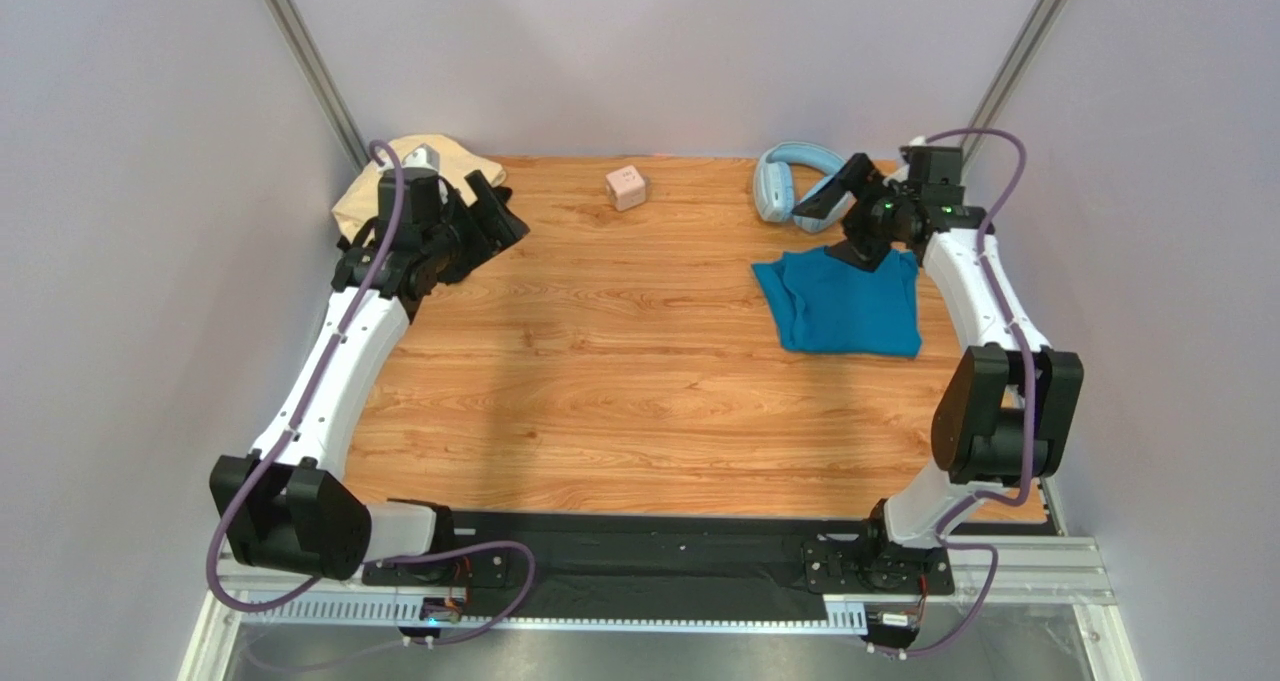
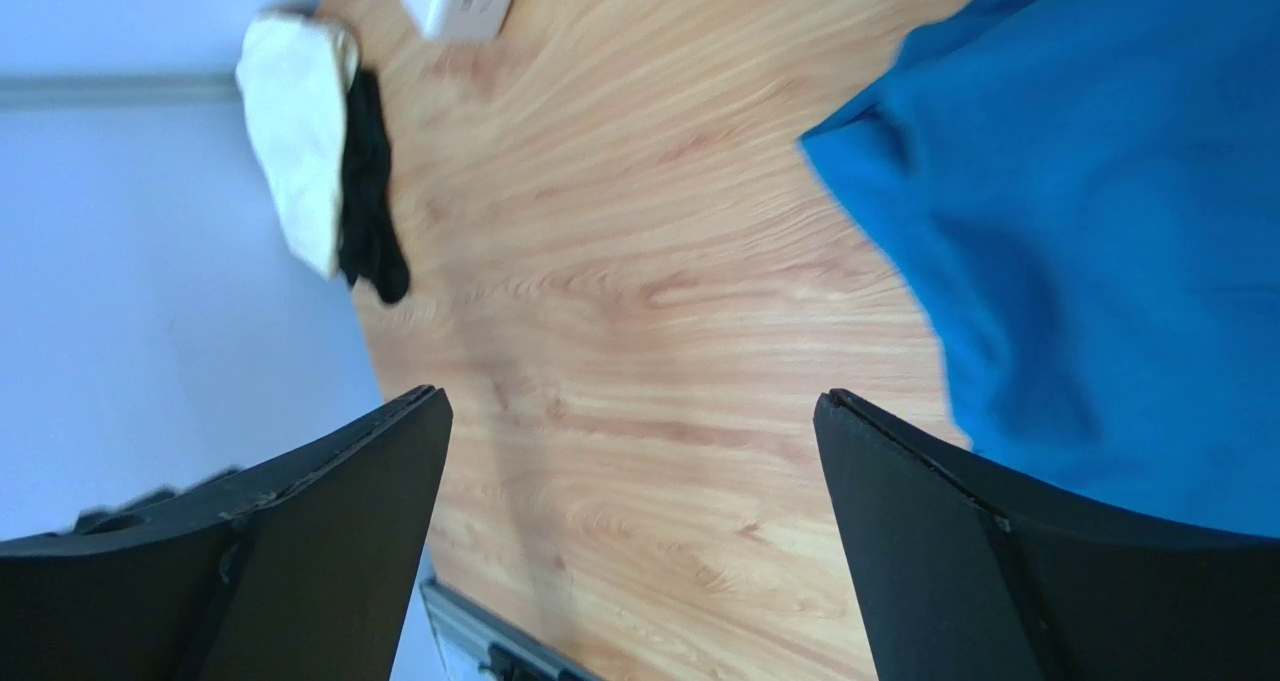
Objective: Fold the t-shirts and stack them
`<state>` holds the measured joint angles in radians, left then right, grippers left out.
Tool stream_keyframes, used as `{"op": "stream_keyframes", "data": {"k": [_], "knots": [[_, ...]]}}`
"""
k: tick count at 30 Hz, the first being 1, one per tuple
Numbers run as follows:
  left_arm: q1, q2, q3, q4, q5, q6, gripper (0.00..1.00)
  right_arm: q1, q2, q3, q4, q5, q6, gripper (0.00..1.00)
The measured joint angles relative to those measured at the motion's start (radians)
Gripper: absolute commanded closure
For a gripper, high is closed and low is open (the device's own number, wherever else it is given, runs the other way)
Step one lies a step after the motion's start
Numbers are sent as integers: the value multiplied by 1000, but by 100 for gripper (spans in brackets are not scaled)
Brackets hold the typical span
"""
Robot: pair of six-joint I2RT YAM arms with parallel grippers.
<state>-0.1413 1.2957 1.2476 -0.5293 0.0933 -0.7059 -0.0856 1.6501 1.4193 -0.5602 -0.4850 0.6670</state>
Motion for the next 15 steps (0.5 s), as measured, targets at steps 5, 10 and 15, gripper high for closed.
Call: {"op": "stream_keyframes", "data": {"k": [5, 10, 15], "knots": [[11, -20, -43, 13, -3, -22, 7, 134, 8, -44, 58, -89, 31, 0], [105, -124, -190, 24, 1, -60, 7, 232, 65, 22, 48, -157, 5, 0], [208, -242, -305, 31, 18, -77, 7, 251, 85, 39, 60, -222, 29, 0]]}}
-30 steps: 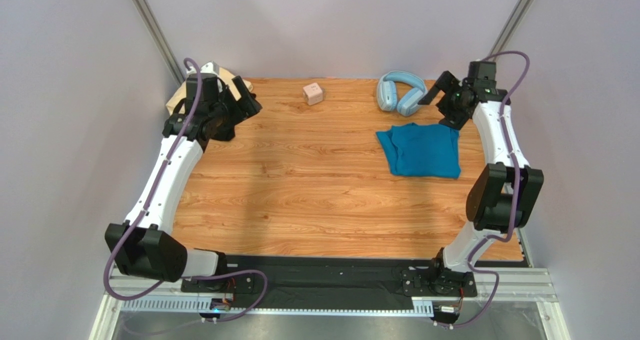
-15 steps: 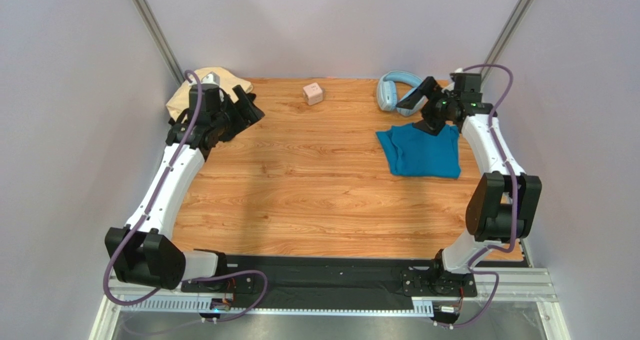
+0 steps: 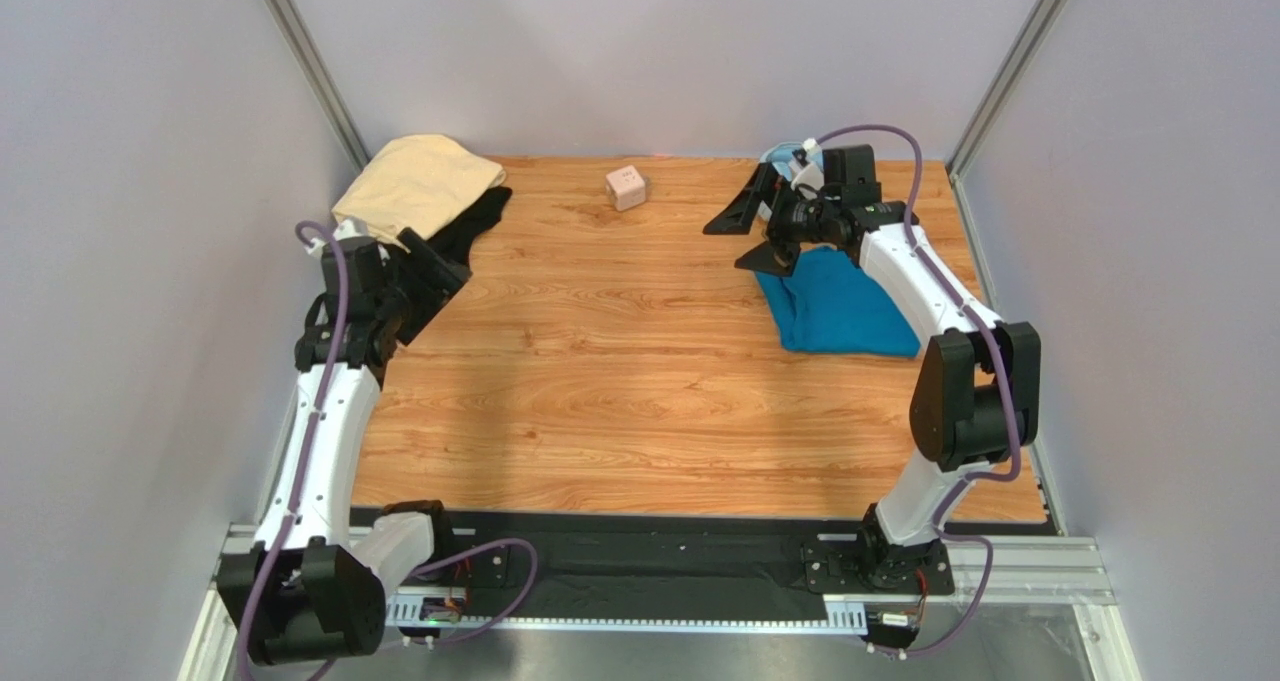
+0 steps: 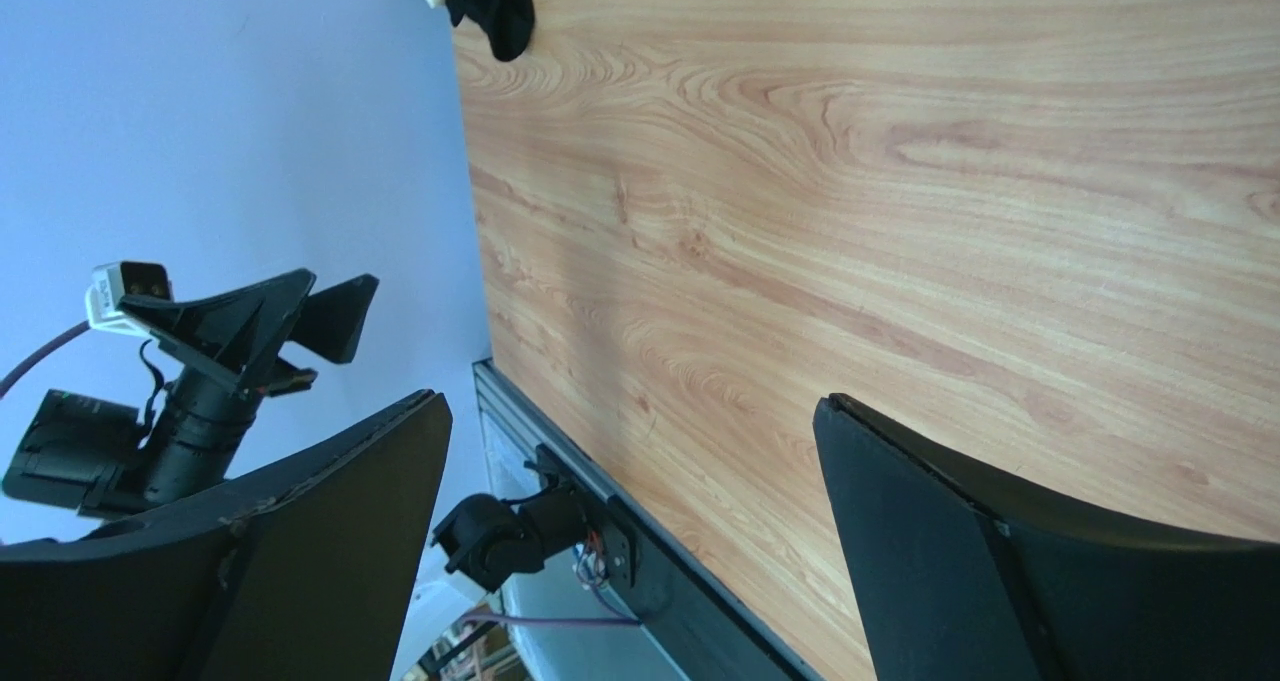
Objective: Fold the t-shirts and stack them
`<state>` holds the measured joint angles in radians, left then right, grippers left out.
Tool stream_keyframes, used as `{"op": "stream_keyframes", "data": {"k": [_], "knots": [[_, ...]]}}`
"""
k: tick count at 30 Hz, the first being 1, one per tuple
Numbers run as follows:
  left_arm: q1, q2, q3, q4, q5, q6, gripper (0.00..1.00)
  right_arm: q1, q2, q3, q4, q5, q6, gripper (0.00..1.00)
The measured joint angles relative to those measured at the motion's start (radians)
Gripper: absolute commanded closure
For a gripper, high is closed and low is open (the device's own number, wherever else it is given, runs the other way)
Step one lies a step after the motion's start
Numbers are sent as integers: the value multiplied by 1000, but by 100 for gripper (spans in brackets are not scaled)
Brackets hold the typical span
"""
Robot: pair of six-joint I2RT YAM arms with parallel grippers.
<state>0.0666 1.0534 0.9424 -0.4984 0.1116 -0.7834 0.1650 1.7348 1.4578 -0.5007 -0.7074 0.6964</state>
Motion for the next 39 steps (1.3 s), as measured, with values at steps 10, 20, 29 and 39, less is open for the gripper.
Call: {"op": "stream_keyframes", "data": {"k": [10, 20, 29, 39], "knots": [[141, -62, -31, 17, 38, -43, 6, 14, -90, -237, 26, -58, 74, 0], [171, 155, -23, 81, 108, -144, 9, 101, -202, -211, -72, 20, 45, 0], [45, 513, 198, 230, 244, -94, 9, 112, -287, -343, -95, 32, 32, 0], [-231, 982, 736, 224, 381, -18, 11, 108, -348, -372, -173, 81, 4, 0]]}}
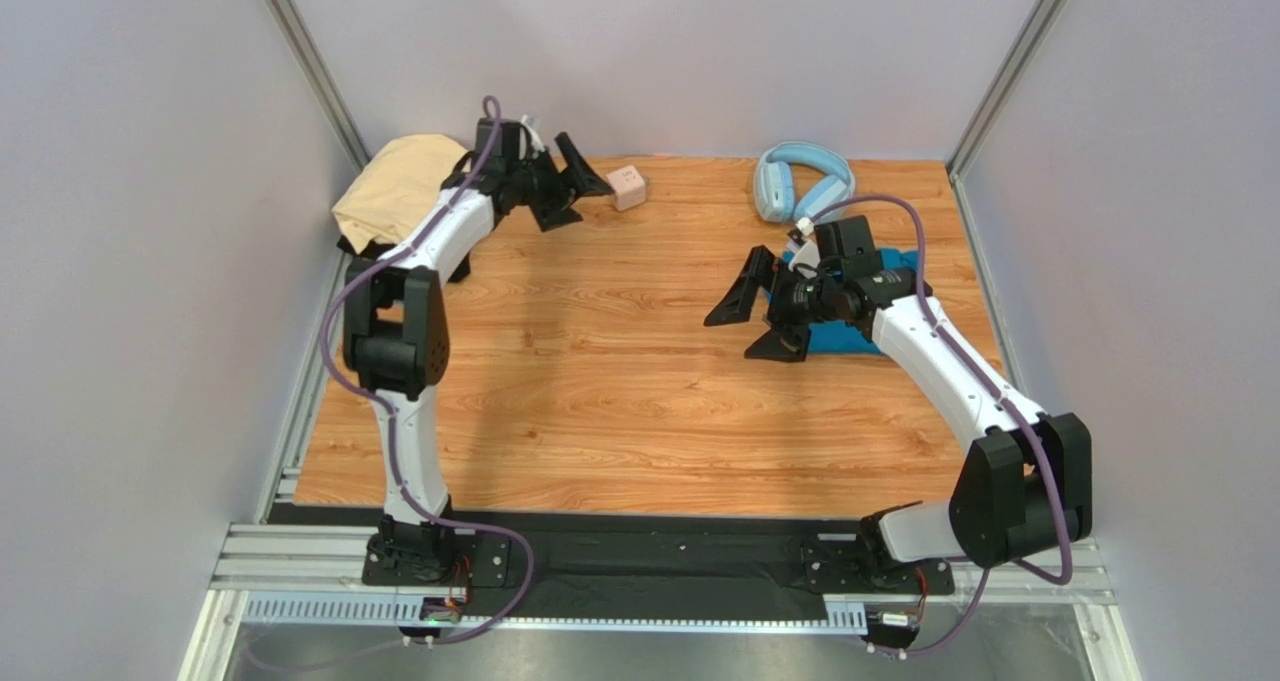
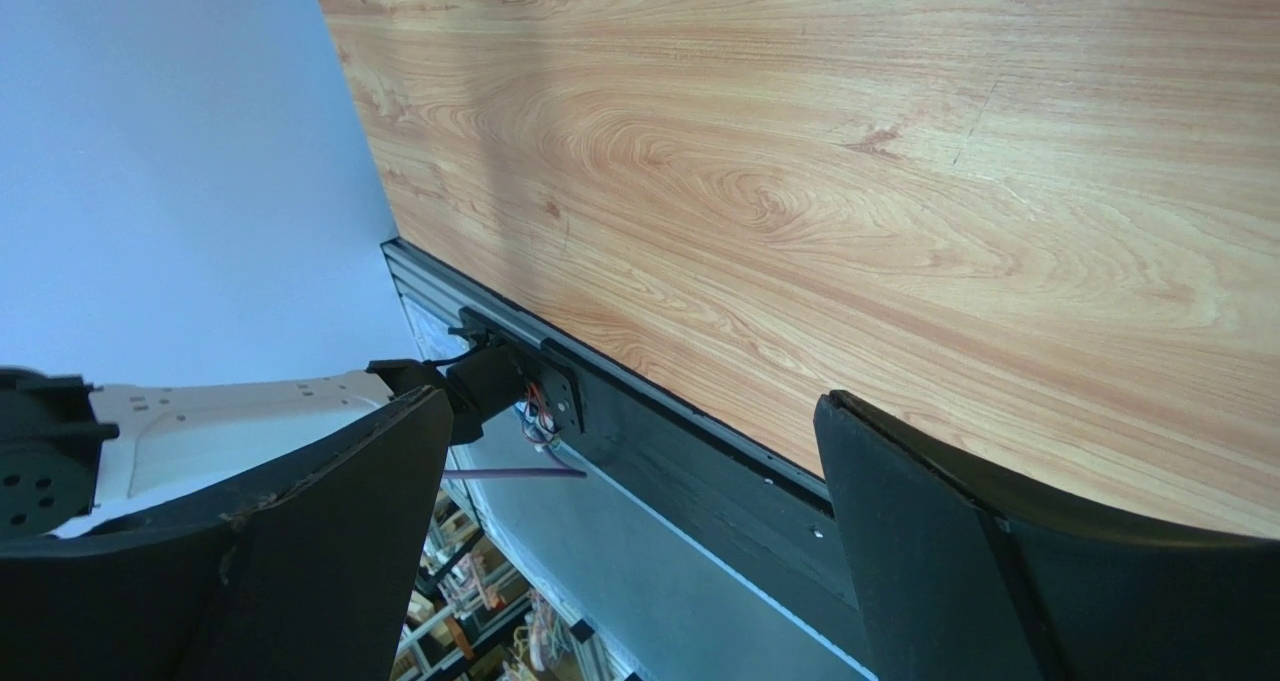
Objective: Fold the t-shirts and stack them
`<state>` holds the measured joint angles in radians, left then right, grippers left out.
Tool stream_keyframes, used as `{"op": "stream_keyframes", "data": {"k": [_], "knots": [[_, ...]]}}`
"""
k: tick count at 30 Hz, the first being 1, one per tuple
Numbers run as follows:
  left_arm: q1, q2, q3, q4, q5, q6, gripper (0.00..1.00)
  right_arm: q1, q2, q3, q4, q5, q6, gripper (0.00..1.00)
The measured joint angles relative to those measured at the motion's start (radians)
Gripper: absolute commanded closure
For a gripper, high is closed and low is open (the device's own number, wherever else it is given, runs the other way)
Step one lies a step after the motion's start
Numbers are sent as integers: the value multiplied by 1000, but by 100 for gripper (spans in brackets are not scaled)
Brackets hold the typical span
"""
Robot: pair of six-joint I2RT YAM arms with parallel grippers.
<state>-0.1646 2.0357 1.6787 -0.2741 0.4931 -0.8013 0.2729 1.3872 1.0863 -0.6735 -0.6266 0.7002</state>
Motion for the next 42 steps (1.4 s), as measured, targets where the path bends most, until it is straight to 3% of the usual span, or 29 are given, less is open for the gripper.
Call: {"op": "stream_keyframes", "data": {"k": [6, 11, 18, 28, 42], "knots": [[-25, 275, 408, -188, 44, 23, 10, -8, -30, -35, -18, 13, -3, 0], [-12, 371, 596, -366, -33, 40, 10, -13, -60, -92, -33, 20, -3, 0], [-9, 413, 631, -407, -44, 2, 10, -30, -76, -148, -39, 19, -9, 0], [-50, 547, 631, -227, 3, -93, 10, -34, -86, -188, -50, 32, -40, 0], [-49, 555, 624, -83, -74, -130, 10, -35, -77, -175, -88, 60, -62, 0]]}}
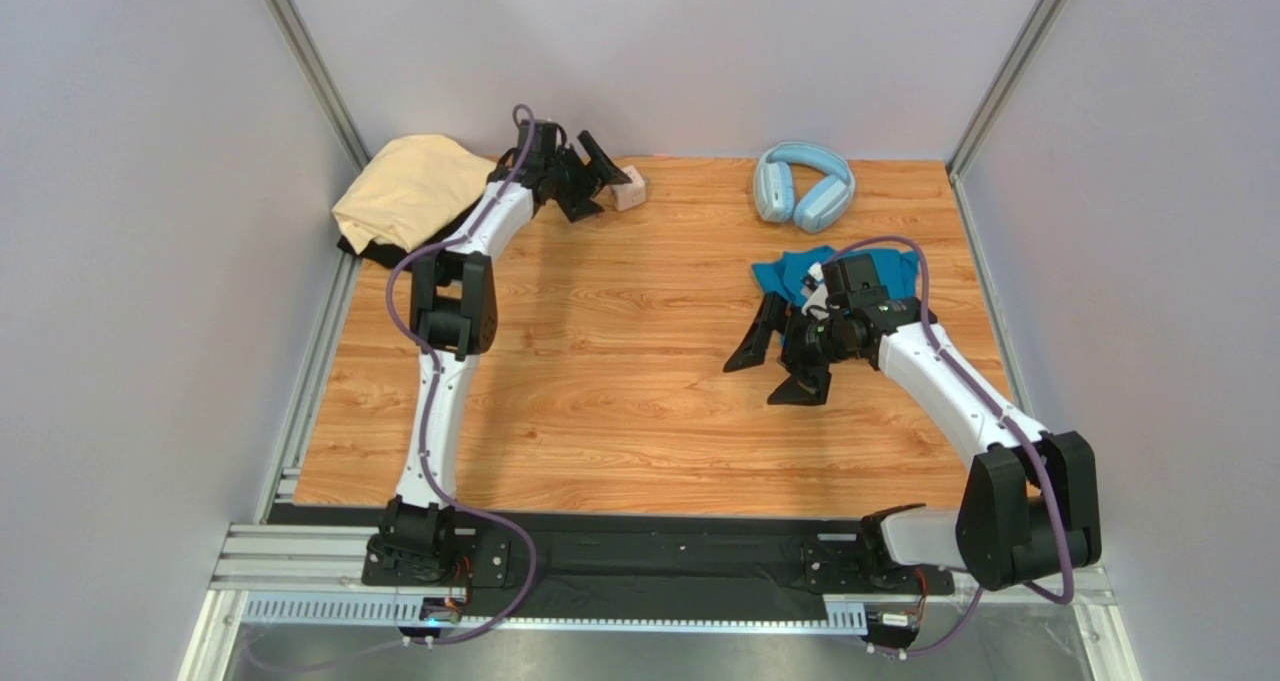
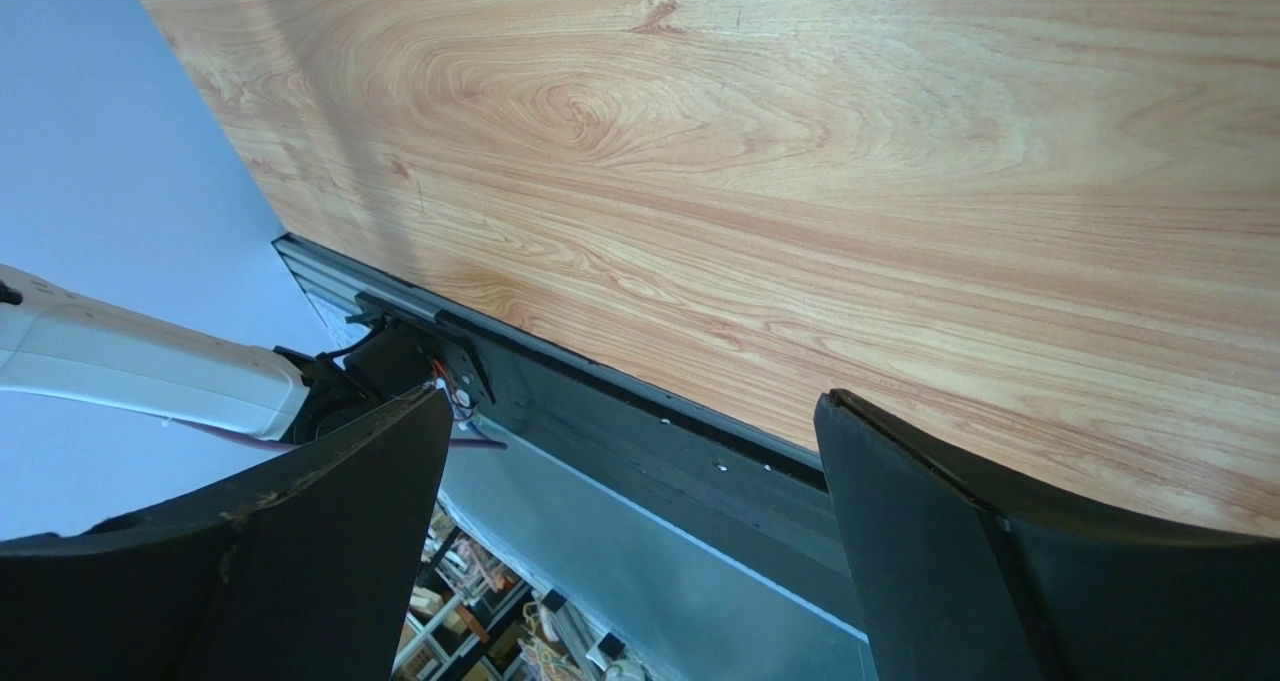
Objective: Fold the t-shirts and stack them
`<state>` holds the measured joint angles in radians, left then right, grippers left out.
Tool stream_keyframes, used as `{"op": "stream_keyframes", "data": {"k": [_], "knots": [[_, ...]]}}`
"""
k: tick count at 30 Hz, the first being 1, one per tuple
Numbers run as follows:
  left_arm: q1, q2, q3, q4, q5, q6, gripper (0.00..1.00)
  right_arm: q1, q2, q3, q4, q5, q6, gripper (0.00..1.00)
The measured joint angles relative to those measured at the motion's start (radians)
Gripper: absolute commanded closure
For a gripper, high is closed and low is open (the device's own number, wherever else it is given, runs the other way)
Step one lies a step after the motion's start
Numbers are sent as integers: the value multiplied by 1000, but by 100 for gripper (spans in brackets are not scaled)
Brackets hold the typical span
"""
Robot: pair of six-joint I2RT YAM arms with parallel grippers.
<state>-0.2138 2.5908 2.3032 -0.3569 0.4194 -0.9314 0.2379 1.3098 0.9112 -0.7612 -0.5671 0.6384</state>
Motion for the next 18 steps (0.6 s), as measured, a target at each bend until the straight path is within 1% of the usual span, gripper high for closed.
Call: {"op": "stream_keyframes", "data": {"k": [14, 18], "knots": [[0, 35, -34, 85, -59, -30, 10, 0, 14, 11, -36, 23, -8, 0], [0, 50, -34, 143, -61, -55, 10, 0, 14, 11, -42, 29, -7, 0]]}}
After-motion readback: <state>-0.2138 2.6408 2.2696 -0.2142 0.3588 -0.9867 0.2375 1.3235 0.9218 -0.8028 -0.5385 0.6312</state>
